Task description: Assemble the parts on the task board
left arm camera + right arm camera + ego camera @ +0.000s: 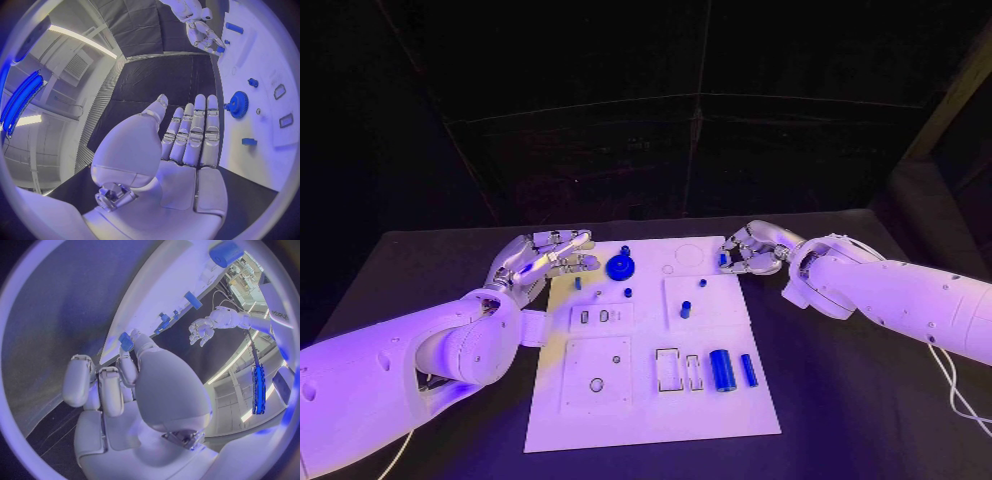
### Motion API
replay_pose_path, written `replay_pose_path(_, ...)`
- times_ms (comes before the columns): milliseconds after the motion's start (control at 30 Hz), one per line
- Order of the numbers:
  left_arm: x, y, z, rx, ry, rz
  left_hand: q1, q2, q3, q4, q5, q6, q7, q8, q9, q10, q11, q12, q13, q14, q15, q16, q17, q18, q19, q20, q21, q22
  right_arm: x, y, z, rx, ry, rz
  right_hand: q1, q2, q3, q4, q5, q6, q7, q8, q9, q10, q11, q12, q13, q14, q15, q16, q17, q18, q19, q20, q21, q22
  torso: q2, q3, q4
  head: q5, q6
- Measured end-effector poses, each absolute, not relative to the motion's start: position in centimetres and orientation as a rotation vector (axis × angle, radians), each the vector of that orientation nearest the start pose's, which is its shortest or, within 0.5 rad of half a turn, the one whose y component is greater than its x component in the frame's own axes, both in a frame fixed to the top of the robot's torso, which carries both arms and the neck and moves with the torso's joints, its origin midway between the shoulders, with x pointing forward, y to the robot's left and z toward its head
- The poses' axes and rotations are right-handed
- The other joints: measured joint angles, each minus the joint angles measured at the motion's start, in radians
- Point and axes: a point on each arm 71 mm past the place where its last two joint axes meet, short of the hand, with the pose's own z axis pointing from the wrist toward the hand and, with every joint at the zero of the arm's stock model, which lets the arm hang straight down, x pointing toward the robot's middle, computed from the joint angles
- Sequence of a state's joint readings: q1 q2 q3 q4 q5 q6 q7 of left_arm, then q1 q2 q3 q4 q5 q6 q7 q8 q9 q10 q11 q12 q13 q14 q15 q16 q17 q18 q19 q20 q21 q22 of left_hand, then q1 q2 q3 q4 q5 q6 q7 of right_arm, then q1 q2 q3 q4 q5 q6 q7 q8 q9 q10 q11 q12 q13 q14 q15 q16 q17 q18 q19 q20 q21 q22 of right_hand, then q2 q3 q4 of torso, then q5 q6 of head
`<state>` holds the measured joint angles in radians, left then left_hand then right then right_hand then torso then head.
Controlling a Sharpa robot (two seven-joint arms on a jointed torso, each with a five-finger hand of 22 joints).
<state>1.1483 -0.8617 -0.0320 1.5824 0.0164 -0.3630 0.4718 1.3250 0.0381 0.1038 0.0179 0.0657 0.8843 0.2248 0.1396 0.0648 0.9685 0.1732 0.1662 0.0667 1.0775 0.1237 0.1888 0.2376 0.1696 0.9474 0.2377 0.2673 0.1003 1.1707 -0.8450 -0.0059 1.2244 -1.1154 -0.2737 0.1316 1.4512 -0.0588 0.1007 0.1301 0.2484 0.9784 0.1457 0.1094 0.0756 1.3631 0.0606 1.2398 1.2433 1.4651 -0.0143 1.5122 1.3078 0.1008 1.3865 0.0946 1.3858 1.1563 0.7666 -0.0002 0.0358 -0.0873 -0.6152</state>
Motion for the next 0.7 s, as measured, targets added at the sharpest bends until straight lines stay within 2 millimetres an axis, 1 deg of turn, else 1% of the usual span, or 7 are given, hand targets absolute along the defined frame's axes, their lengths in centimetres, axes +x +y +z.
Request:
replay_pose_path(133, 47.18, 20.51, -19.09, -1.142, 1.359, -1.569, 0.0, 0.0, 0.0, 0.0, 0.0, 0.0, 0.0, 0.0, 0.0, 0.0, 0.0, 0.0, 0.0, 0.0, 0.0, 0.0, 0.0, 0.0, 0.0, 0.0, 0.0, 0.0, 52.83, -29.35, -20.29, 0.185, 1.687, 0.71, 0.0, 0.0, 0.003, -0.003, 0.0, 0.006, -0.001, 0.0, 0.0, 0.004, -0.004, 0.0, 0.002, 0.0, 0.0, 0.0, 0.0, 0.0, 0.0, 0.0, 0.004, 0.001, 0.0, -0.0001, 0.0, -0.001, -0.001)
replay_pose_path(300, 47.18, 20.52, -19.1, -1.143, 1.36, -1.568, 0.0, 0.0, 0.0, 0.0, 0.0, 0.0, 0.0, 0.0, 0.0, 0.0, 0.0, 0.0, 0.0, 0.0, 0.0, -0.002, 0.0, 0.0, 0.0, 0.0, -0.004, -0.001, 52.87, -29.22, -20.31, 0.185, 1.688, 0.709, 0.003, 0.014, 0.01, -0.009, 0.0, 0.013, -0.004, 0.0, 0.0, 0.004, -0.004, 0.004, 0.007, 0.0, 0.0, 0.0, 0.0, 0.0, 0.004, -0.004, 0.004, 0.001, 0.0, -0.0004, 0.0001, -0.001, -0.003)
replay_pose_path(367, 47.18, 20.54, -19.1, -1.143, 1.36, -1.567, 0.0, 0.0, 0.0, 0.0, 0.0, 0.0, 0.0, 0.0, 0.0, 0.0, 0.0, -0.004, 0.0, 0.0, 0.0, -0.004, 0.001, 0.0, 0.0, 0.0, -0.004, -0.001, 52.89, -29.15, -20.32, 0.185, 1.688, 0.709, 0.008, 0.019, 0.018, -0.009, 0.0, 0.022, -0.006, 0.006, 0.0, 0.004, -0.004, 0.007, 0.008, 0.0, 0.0, 0.0, 0.0, 0.0, 0.004, -0.004, 0.004, 0.001, 0.0, -0.0005, 0.0001, -0.001, -0.003)
replay_pose_path(433, 47.18, 20.56, -19.11, -1.143, 1.361, -1.567, 0.0, 0.0, 0.0, 0.0, 0.0, 0.0, 0.0, 0.0, 0.0, 0.0, 0.0, -0.004, 0.0, 0.0, 0.0, -0.004, 0.001, 0.0, 0.0, 0.0, -0.004, -0.001, 52.9, -29.08, -20.32, 0.185, 1.688, 0.708, 0.002, 0.025, 0.026, -0.011, -0.012, 0.032, -0.008, 0.006, 0.0, 0.007, -0.007, 0.007, 0.01, 0.001, -0.001, 0.0, 0.0, 0.0, 0.004, -0.004, 0.004, 0.001, 0.0, -0.0005, 0.0002, 0.0, -0.003)
replay_pose_path(500, 47.18, 20.57, -19.11, -1.144, 1.361, -1.566, 0.0, 0.0, 0.0, 0.0, 0.0, 0.0, 0.0, -0.004, 0.0, 0.0, 0.0, -0.004, 0.0, 0.0, 0.0, -0.004, 0.001, 0.0, 0.0, 0.0, -0.004, -0.001, 52.9, -28.98, -20.32, 0.184, 1.687, 0.708, 0.007, 0.034, 0.037, -0.012, -0.021, 0.04, -0.013, 0.01, -0.001, 0.011, -0.011, 0.007, 0.013, 0.001, -0.006, 0.0, 0.0, 0.0, 0.004, -0.004, 0.004, 0.001, 0.0, -0.0005, 0.0002, 0.0, -0.004)
replay_pose_path(567, 47.17, 20.57, -19.11, -1.144, 1.362, -1.566, 0.0, 0.0, 0.0, 0.0, 0.0, 0.0, 0.0, -0.004, 0.0, 0.0, 0.0, -0.004, 0.0, 0.0, 0.0, -0.004, 0.001, 0.0, 0.0, 0.0, -0.004, -0.001, 52.91, -28.9, -20.31, 0.183, 1.685, 0.707, 0.005, 0.043, 0.049, -0.015, -0.022, 0.048, -0.013, 0.012, -0.003, 0.011, -0.011, 0.007, 0.013, 0.0, -0.008, 0.0, 0.0, 0.0, 0.004, -0.011, 0.004, 0.001, 0.0, -0.0005, 0.0002, 0.0, -0.004)
replay_pose_path(700, 47.17, 20.57, -19.12, -1.145, 1.363, -1.566, 0.0, 0.0, 0.0, 0.0, 0.0, 0.0, 0.0, -0.004, 0.0, 0.0, 0.0, -0.004, 0.0, 0.0, 0.0, -0.004, 0.001, 0.0, 0.0, 0.0, -0.004, -0.001, 52.92, -28.77, -20.27, 0.184, 1.679, 0.704, 0.008, 0.048, 0.064, -0.019, -0.025, 0.06, -0.018, 0.015, -0.003, 0.013, -0.013, 0.011, 0.013, 0.001, -0.009, 0.0, 0.0, 0.0, 0.004, -0.011, 0.004, 0.001, 0.0, -0.0005, 0.0002, 0.0, -0.005)
